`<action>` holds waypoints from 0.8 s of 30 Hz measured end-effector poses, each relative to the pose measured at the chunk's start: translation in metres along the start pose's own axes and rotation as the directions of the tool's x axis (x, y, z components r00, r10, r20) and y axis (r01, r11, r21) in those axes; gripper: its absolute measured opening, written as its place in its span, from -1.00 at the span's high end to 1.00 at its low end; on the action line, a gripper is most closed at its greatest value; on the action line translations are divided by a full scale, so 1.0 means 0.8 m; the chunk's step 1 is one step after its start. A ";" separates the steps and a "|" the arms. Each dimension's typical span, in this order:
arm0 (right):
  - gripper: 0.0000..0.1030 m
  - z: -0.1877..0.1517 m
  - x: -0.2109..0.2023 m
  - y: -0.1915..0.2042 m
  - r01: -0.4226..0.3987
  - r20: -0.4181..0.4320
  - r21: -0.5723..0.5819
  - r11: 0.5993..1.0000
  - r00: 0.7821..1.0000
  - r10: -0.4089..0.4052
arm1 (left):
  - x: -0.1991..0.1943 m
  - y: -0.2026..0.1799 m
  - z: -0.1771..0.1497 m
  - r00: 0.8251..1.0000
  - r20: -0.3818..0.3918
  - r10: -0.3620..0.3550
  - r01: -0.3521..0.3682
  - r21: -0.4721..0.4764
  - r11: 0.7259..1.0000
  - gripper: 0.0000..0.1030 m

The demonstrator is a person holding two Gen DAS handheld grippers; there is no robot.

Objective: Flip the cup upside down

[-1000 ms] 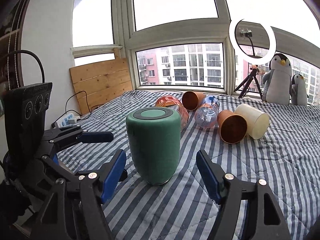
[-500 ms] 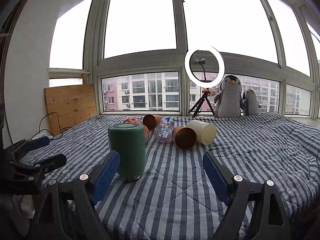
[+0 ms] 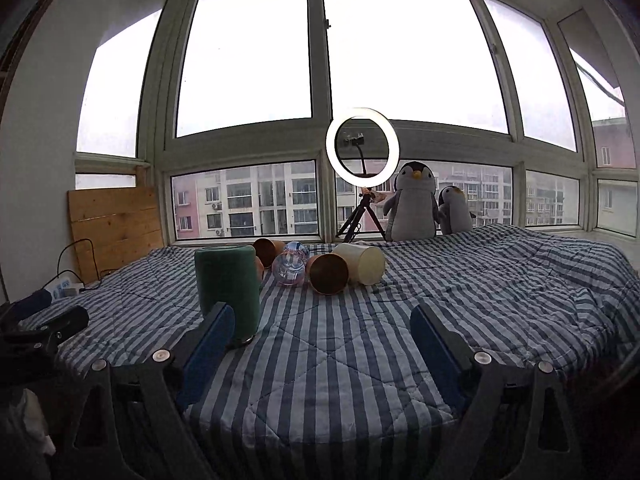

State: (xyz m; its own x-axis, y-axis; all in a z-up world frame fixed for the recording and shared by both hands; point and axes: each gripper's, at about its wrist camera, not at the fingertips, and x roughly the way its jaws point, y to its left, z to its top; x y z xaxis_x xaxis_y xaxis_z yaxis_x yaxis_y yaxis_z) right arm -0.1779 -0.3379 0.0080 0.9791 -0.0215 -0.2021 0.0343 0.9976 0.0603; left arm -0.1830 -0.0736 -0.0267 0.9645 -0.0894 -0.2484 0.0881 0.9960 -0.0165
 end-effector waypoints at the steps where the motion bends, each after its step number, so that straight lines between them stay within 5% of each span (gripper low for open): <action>1: -0.70 -0.002 -0.004 0.000 0.008 0.005 -0.002 1.000 1.000 -0.008 | -0.002 0.001 -0.002 1.000 -0.001 0.002 -0.002 -0.002 1.000 -0.99; 10: -0.71 -0.009 -0.032 0.009 0.022 0.039 -0.020 1.000 0.999 -0.021 | -0.023 0.005 -0.025 0.999 0.006 0.042 -0.042 -0.022 0.999 -0.99; 24: -0.71 -0.010 -0.036 0.012 0.019 0.046 -0.010 1.000 0.999 -0.018 | -0.048 0.003 -0.002 0.997 0.065 0.042 -0.041 -0.025 0.999 -0.99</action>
State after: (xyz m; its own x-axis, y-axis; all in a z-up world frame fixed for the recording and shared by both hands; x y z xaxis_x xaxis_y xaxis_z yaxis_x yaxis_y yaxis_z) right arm -0.2074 -0.3269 0.0067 0.9865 -0.0428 -0.1579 0.0508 0.9976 0.0467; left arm -0.2203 -0.0678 -0.0185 0.9815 -0.0473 -0.1855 0.0424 0.9986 -0.0302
